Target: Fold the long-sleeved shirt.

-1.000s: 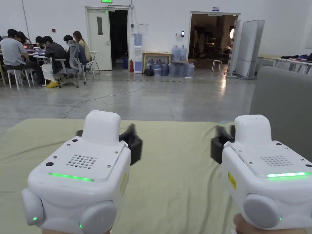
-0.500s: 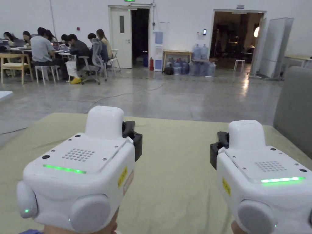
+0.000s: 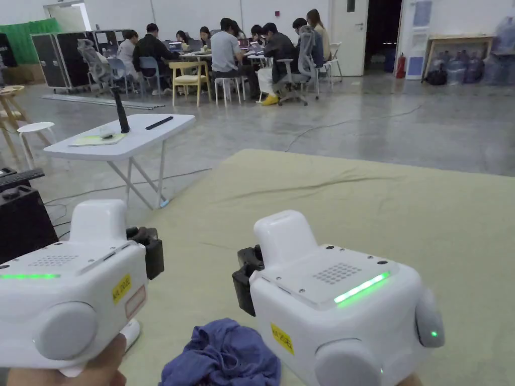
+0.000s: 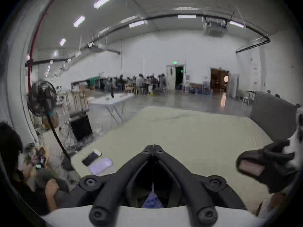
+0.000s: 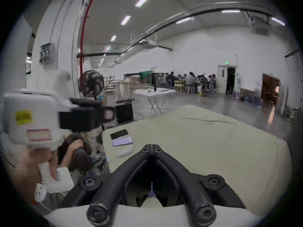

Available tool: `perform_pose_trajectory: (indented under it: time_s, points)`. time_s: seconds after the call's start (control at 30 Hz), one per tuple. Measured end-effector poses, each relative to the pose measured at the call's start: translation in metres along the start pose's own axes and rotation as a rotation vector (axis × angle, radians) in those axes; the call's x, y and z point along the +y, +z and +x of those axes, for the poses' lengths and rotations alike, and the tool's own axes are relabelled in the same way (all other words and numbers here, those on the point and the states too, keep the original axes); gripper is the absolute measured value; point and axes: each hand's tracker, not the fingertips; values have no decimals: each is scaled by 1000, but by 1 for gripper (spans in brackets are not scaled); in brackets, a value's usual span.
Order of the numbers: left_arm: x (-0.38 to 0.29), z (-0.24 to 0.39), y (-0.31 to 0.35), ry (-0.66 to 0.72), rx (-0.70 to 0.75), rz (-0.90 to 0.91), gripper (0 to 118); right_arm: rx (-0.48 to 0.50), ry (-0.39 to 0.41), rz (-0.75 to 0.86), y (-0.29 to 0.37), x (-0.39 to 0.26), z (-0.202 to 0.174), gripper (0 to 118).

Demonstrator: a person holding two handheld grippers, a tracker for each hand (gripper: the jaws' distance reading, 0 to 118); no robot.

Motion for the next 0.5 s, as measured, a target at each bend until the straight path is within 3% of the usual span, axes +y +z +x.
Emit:
perform_pose_trajectory:
  time_s: [0.17, 0.2, 0.23, 0.27, 0.43, 0.5]
  points:
    - [-70, -1, -88, 85, -72, -218, 0, -68, -69, -61, 3, -24, 41, 0]
    - [-84, -1, -101, 94, -83, -258, 8, -95, -80, -80, 3, -28, 51, 0]
    - [-96, -1, -115, 93, -91, -300, 45, -124, -78, -98, 3, -32, 59, 0]
    - [-109, 0, -130, 103, -104, -358, 65, -151, -74, -112, 2, -36, 67, 0]
    - [-159, 2, -185, 83, -74, -557, 93, -183, -119, -173, -6, -52, 90, 0]
    - [-172, 9, -195, 82, -92, -615, 93, -184, -142, -187, -6, -57, 96, 0]
